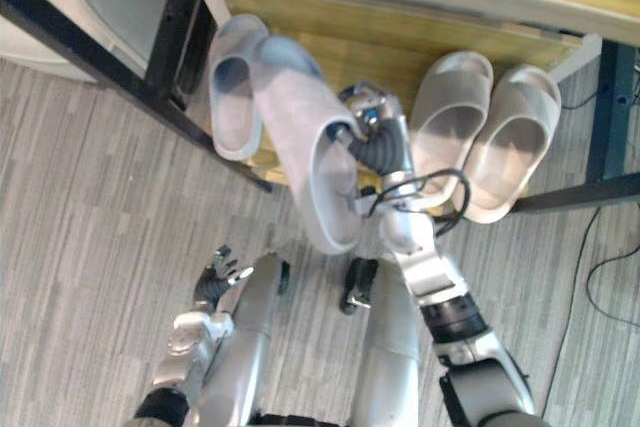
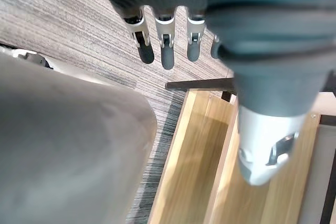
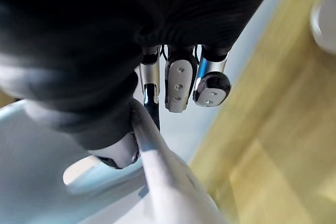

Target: Organize the slippers on the shoe rack

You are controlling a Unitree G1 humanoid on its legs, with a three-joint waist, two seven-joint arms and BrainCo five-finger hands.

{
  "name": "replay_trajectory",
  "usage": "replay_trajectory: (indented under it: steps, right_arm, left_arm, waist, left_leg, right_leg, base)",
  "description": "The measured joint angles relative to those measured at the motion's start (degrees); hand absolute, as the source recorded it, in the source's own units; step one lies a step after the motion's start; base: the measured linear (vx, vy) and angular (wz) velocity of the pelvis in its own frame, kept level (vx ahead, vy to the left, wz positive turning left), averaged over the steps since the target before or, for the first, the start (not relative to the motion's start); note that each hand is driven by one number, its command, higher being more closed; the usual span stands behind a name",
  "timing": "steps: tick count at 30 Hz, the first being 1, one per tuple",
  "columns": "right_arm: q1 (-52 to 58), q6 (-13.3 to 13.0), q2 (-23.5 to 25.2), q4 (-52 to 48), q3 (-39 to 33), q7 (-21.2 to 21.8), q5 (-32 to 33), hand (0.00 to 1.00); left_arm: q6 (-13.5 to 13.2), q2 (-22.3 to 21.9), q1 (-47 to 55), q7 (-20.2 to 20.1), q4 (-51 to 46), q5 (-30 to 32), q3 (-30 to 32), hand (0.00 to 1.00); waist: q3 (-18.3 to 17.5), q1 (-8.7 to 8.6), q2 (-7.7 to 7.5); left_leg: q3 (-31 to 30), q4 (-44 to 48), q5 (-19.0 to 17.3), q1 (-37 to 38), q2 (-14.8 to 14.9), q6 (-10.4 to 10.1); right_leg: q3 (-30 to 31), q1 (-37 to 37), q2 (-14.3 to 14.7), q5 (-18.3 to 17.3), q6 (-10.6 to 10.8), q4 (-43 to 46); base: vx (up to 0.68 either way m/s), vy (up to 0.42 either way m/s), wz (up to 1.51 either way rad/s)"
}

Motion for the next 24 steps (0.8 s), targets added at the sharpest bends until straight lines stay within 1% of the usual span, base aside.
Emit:
replay_trajectory:
  steps: [3,4,5,8,9,10,11,12,14,15,17,22,24]
  right_arm:
    - [-2.8,2.35,0.86,4.07,-1.41,-1.37,-1.86,1.0]
    - [-5.01,3.68,1.18,6.91,-2.7,-1.81,-2.1,1.0]
    - [-5.37,3.87,1.31,7.34,-3.06,-1.91,-2.1,1.0]
    - [-9.61,5.72,2.61,12.28,-4.92,-2.8,-2.1,1.0]
    - [-10.97,6.09,2.69,14.1,-5.19,-3.17,-2.1,1.0]
    - [-13.76,6.71,3.47,17.03,-5.22,-3.53,-2.1,1.0]
    - [-14.74,6.79,3.89,17.91,-5.21,-3.55,-2.1,1.0]
    - [-17.28,7.24,5.26,20.5,-5.18,-3.55,-2.09,1.0]
    - [-19.79,7.66,5.65,23.99,-5.34,-3.62,-2.09,1.0]
    - [-21.01,8.12,5.82,26.45,-5.45,-3.64,-2.08,1.0]
    - [-22.31,8.7,6.71,29.7,-5.45,-3.63,-2.02,1.0]
    - [-26.5,8.91,7.07,36.53,-5.33,-3.62,-1.77,1.0]
    - [-28.68,8.46,7.03,38.08,-5.33,-4.46,-1.51,1.0]
  left_arm:
    - [0.0,-0.05,0.65,0.0,-0.63,-0.12,0.12,0.0]
    - [0.0,-0.25,0.96,0.0,-1.09,-0.21,0.15,0.0]
    - [0.0,-0.31,0.96,0.01,-1.13,-0.3,0.17,0.0]
    - [0.0,-0.41,1.5,0.04,-1.45,-2.3,0.69,0.0]
    - [-0.01,-0.38,1.61,0.1,-1.71,-2.38,1.31,0.0]
    - [0.58,0.01,-0.74,4.96,1.31,-2.12,3.23,0.0]
    - [0.9,0.57,-1.63,6.19,2.72,-2.1,3.71,0.0]
    - [2.18,2.21,-3.26,8.16,6.56,-2.17,3.7,0.0]
    - [3.51,3.36,-4.54,9.37,9.65,-2.19,4.23,0.0]
    - [3.85,3.46,-4.53,10.19,10.04,-2.18,4.22,0.0]
    - [4.02,3.49,-4.47,10.28,10.4,-2.17,4.2,0.0]
    - [3.94,3.61,-4.45,10.9,10.44,-2.19,3.69,0.0]
    - [3.95,3.7,-4.55,11.3,11.13,-2.4,3.45,0.0]
  waist:
    - [-1.28,0.58,-0.7]
    - [-1.78,1.11,-0.94]
    - [-1.78,1.2,-0.94]
    - [-2.03,1.47,-0.94]
    - [-2.36,1.93,-1.26]
    - [-2.77,1.97,-2.51]
    - [-2.74,1.89,-2.99]
    - [-2.67,1.57,-4.23]
    - [-2.52,1.08,-4.82]
    - [-2.43,1.08,-4.99]
    - [-2.42,1.11,-4.99]
    - [-2.42,1.35,-4.96]
    - [-2.42,1.55,-4.95]
  left_leg:
    - [-0.13,0.74,-0.09,-1.13,0.08,-0.15]
    - [-0.15,1.02,-0.12,-1.59,-0.03,-0.16]
    - [-0.17,1.11,-0.12,-1.86,-0.04,-0.16]
    - [-0.86,2.26,-0.3,-3.11,-0.06,-0.3]
    - [-0.92,2.47,-0.29,-3.76,-0.09,-0.31]
    - [-0.83,2.75,0.0,-5.17,-0.1,-0.79]
    - [-0.85,2.87,0.12,-5.63,-0.06,-1.03]
    - [-1.11,3.8,0.21,-7.1,0.12,-1.23]
    - [-1.67,5.35,0.21,-8.97,0.25,-1.25]
    - [-1.51,5.95,0.21,-9.57,0.2,-1.25]
    - [-1.07,6.13,0.21,-9.78,0.06,-1.24]
    - [-0.84,6.14,0.37,-11.58,0.07,-1.01]
    - [-0.88,6.16,0.71,-12.57,0.04,-1.45]
  right_leg:
    - [-0.21,-1.08,-0.11,-0.25,0.03,0.81]
    - [-0.3,-1.75,-0.37,-0.49,-0.04,1.18]
    - [-0.35,-1.77,-0.42,-0.5,-0.05,1.28]
    - [-1.28,-2.11,-0.86,-0.95,-0.37,2.08]
    - [-1.33,-2.88,-0.91,-0.95,-0.37,2.3]
    - [-1.22,-4.69,-1.06,-0.89,-0.47,2.92]
    - [-1.24,-5.19,-1.09,-0.86,-0.52,3.12]
    - [-1.51,-6.51,-1.06,-0.73,-0.75,3.88]
    - [-2.09,-7.75,-1.1,-0.78,-0.95,4.99]
    - [-2.03,-8.32,-1.39,-0.81,-0.94,5.54]
    - [-1.69,-8.63,-1.69,-0.86,-0.83,5.72]
    - [-1.59,-10.2,-1.94,-0.75,-0.59,5.65]
    - [-1.62,-11.26,-1.96,-0.62,-0.8,5.79]
  base:
    - [0.02,-0.036,0.08]
    - [0.0,-0.021,0.04]
    - [-0.01,-0.019,0.08]
    - [-0.01,-0.012,0.1]
    - [0.0,-0.018,0.09]
    - [0.0,-0.025,0.07]
    - [0.0,-0.033,0.03]
    - [0.0,-0.03,0.0]
    - [0.0,-0.017,0.07]
    - [0.0,0.013,0.08]
    - [0.0,0.017,0.0]
    - [0.0,0.0,0.0]
    - [0.0,0.0,0.0]
